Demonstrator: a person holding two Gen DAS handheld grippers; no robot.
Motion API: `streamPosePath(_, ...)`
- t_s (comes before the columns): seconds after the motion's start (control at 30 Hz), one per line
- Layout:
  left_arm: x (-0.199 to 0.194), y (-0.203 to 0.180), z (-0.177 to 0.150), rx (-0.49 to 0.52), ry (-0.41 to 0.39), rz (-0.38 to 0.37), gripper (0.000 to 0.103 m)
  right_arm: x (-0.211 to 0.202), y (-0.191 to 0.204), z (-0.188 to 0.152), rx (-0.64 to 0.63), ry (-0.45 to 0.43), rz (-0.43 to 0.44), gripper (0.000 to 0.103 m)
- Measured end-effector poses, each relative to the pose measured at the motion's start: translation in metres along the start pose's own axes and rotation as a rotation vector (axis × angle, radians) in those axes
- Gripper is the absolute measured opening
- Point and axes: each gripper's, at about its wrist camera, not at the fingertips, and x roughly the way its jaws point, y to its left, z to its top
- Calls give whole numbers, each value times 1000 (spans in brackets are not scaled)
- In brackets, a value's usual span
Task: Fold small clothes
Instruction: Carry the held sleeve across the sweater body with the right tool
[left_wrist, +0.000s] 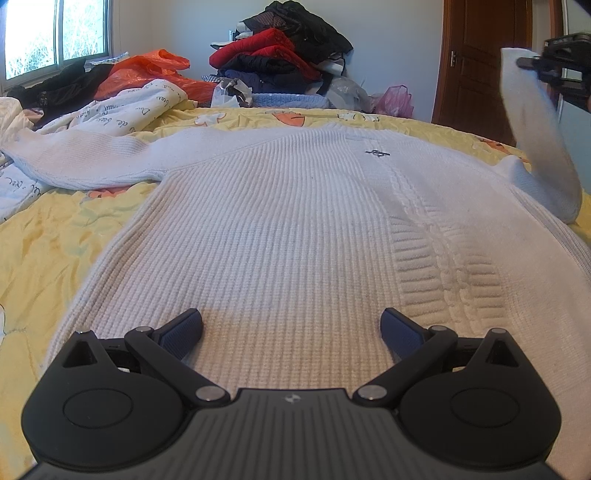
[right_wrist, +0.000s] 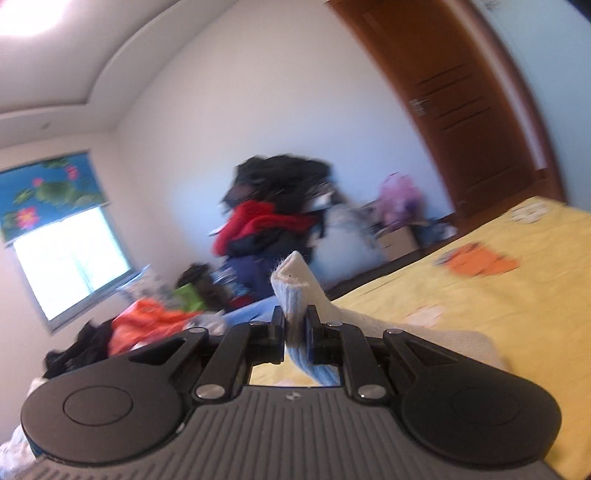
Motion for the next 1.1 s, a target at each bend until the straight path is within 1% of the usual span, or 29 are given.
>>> streamPosePath(0.07, 0, 0, 0, -1, -1, -1, 103, 18, 26, -25, -6, 61, 37, 15)
streamPosePath(0.13, 0, 0, 1, -3, -2, -3, 103, 39, 45, -54, 2, 135, 53, 15)
streamPosePath(0.23, -1, 3, 0, -18, -8, -18, 103, 68, 63, -100, -38, 246, 21, 15)
streamPosePath(0.3, -2, 3, 0, -16, -8, -21, 103, 81, 68, -125, -42, 318, -28, 16)
streamPosePath(0.33, -3, 2, 1, -14, -7, -21, 103, 85, 65, -132, -35, 353, -42, 22)
streamPosePath(0.37, -3, 1, 2, -6, -3, -19, 103, 86, 63, -137, -21, 380, -63, 34)
streamPosePath(0.4, -4, 1, 4, 1, 5, -19, 103, 82, 62, -138, -3, 388, -73, 38)
streamPosePath(0.43, -6, 2, 8, -3, 11, -28, 103, 71, 64, -139, 13, 378, -58, 45)
streamPosePath(0.47, -8, 3, 16, -18, 14, -55, 103, 58, 62, -137, 18, 367, -48, 54)
streamPosePath(0.5, -11, 5, 26, -38, 8, -96, 103, 44, 63, -132, 26, 352, -33, 56)
streamPosePath(0.57, -12, 4, 55, -90, -24, -180, 103, 21, 48, -133, 39, 327, 24, 61)
streamPosePath(0.6, -10, 4, 70, -119, -36, -223, 103, 10, 44, -134, 51, 322, 30, 64)
streamPosePath(0.67, 7, 1, 101, -183, -32, -325, 103, -3, 27, -142, 60, 336, 3, 64)
streamPosePath(0.7, 22, 0, 116, -230, -11, -377, 103, -5, 19, -148, 60, 347, -18, 64)
streamPosePath(0.73, 38, -1, 128, -275, 23, -422, 103, -7, 12, -154, 80, 357, -32, 60)
streamPosePath(0.77, 63, -3, 140, -331, 83, -478, 103, -9, 3, -154, 137, 347, -16, 60)
streamPosePath(0.83, 106, -7, 152, -432, 190, -561, 103, -12, -5, -153, 173, 329, -7, 62)
streamPosePath(0.87, 123, -11, 154, -469, 231, -574, 103, -11, -8, -154, 193, 331, -2, 62)
streamPosePath(0.9, 141, -16, 155, -497, 267, -570, 103, -12, -9, -155, 200, 326, 3, 62)
streamPosePath(0.97, 163, -26, 157, -505, 293, -542, 100, -13, -10, -156, 201, 323, 11, 62)
streamPosePath(1.03, 178, -34, 157, -486, 318, -514, 85, -16, -11, -157, 209, 317, 19, 63)
streamPosePath(1.1, 180, -40, 158, -454, 314, -497, 80, -18, -15, -157, 224, 311, 29, 63)
